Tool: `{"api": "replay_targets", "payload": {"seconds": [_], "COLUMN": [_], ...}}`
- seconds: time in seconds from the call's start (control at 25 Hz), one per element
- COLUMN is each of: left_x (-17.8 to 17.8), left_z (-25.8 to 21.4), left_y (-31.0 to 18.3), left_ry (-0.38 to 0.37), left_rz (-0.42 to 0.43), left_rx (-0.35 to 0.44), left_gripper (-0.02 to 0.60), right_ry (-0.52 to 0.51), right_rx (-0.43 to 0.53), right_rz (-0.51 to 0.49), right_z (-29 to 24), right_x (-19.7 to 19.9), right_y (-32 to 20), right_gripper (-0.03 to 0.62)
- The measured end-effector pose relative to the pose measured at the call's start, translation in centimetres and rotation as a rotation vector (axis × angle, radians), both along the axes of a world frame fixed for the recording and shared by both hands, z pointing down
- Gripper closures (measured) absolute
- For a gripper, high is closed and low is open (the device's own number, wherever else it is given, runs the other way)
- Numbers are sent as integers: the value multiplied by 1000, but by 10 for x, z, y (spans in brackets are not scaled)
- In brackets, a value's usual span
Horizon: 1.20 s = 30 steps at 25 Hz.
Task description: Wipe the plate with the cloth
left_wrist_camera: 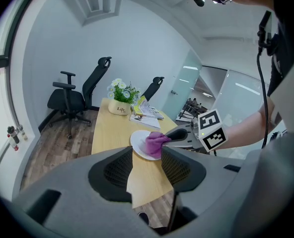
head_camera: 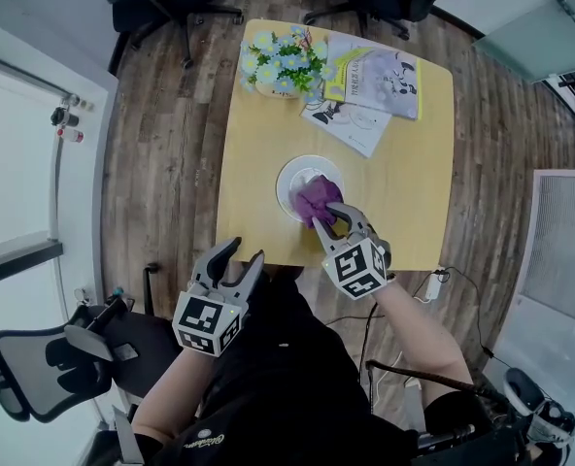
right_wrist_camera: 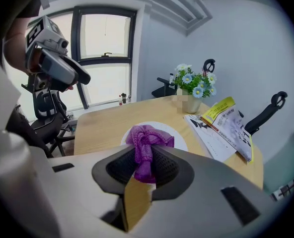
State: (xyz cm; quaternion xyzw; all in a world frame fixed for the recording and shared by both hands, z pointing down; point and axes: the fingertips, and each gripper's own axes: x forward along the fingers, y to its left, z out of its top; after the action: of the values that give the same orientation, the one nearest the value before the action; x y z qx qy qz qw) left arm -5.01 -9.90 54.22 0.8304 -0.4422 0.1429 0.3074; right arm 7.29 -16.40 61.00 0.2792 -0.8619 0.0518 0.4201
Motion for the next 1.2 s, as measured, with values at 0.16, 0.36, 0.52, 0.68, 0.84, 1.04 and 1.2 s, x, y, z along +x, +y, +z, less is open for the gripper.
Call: {"api": "replay_targets", "payload": {"seconds": [0.16,0.36,0.52,0.68,0.84,1.04,1.2], "left_x": [4,5,4,5,6,5,5], "left_z": [-2,-1,-2,-2,-1,0,-1], "left_y": [-2,-2,0,0,1,2,2], "left_ry": [3,7,8,11,13,10,7], "left_rz": [6,7,4,2,4,7,10], "left_rx": [3,4,4,3,6,4,5], "left_gripper": [400,400,400,400,400,400,400], "right_ry": [-1,14,38,72,87,87,85], "right_rx": [-7,12,56,95,116,113,93], "right_rz": [-28,-25,-6,24,59,41,27], "right_z": [0,3,0,-2,-2,-2,1], "right_x": [-4,-1,6,17,24,20,21], "right_y": [14,6,-22,-53,-78,-73,-54], "right_gripper": [517,517,517,517,517,517,517]}}
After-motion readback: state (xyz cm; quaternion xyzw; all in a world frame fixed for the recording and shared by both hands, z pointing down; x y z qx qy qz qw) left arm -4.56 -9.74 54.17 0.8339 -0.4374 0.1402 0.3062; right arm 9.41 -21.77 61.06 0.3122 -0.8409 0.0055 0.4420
